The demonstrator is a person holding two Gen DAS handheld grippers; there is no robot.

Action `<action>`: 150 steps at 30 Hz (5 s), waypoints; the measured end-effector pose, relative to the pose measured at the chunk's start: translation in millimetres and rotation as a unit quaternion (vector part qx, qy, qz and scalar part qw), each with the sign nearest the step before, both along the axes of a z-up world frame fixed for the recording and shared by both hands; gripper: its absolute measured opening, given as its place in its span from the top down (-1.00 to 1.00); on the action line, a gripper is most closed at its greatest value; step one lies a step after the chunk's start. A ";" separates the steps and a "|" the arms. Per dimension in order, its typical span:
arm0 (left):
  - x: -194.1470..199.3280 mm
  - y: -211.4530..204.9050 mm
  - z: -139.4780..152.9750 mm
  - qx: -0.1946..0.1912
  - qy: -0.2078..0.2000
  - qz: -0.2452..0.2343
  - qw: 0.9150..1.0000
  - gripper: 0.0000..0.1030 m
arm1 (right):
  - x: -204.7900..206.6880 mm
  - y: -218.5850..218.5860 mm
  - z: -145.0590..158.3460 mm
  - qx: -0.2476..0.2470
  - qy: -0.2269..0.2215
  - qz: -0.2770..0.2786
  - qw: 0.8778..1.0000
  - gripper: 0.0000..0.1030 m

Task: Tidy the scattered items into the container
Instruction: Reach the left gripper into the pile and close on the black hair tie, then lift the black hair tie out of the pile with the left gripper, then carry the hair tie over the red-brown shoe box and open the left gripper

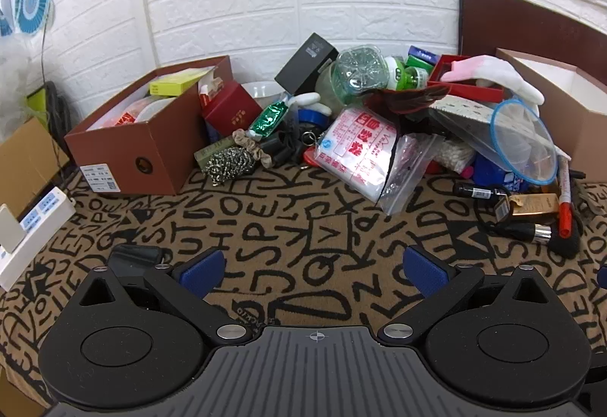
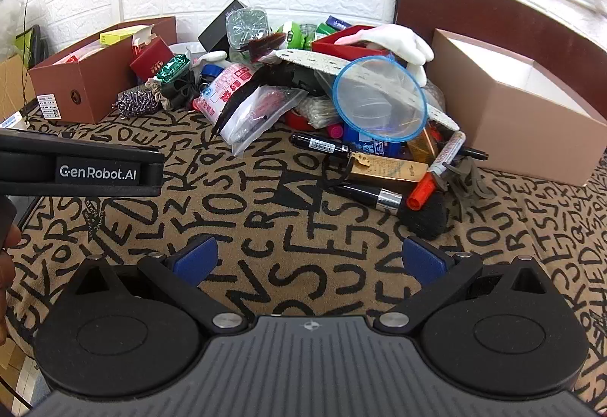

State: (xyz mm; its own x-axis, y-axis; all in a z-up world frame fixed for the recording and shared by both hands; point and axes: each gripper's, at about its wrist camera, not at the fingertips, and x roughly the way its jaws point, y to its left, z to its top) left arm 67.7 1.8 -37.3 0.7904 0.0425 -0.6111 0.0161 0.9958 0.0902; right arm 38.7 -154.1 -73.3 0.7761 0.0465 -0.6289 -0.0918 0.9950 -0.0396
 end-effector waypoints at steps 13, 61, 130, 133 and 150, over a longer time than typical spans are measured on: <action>28.0 -1.3 -13.1 0.001 0.022 0.002 1.000 -1.00 | 27.7 1.0 -12.3 0.003 0.026 0.006 1.000 -1.00; 53.4 -41.5 -64.1 -0.148 0.103 -0.170 0.969 0.81 | 55.3 -11.9 -44.3 0.066 0.015 0.168 0.983 0.34; 39.5 88.1 13.6 -0.171 -0.004 -0.131 0.977 1.00 | 30.2 44.1 11.6 0.027 -0.014 0.235 0.971 0.54; 42.9 113.5 30.6 -0.180 -0.024 -0.110 0.977 1.00 | 39.0 64.2 28.7 0.028 -0.032 0.265 0.963 0.54; 158.0 280.4 110.7 -0.216 -0.080 0.018 0.973 1.00 | 178.1 219.2 114.9 0.120 -0.068 0.291 0.947 0.54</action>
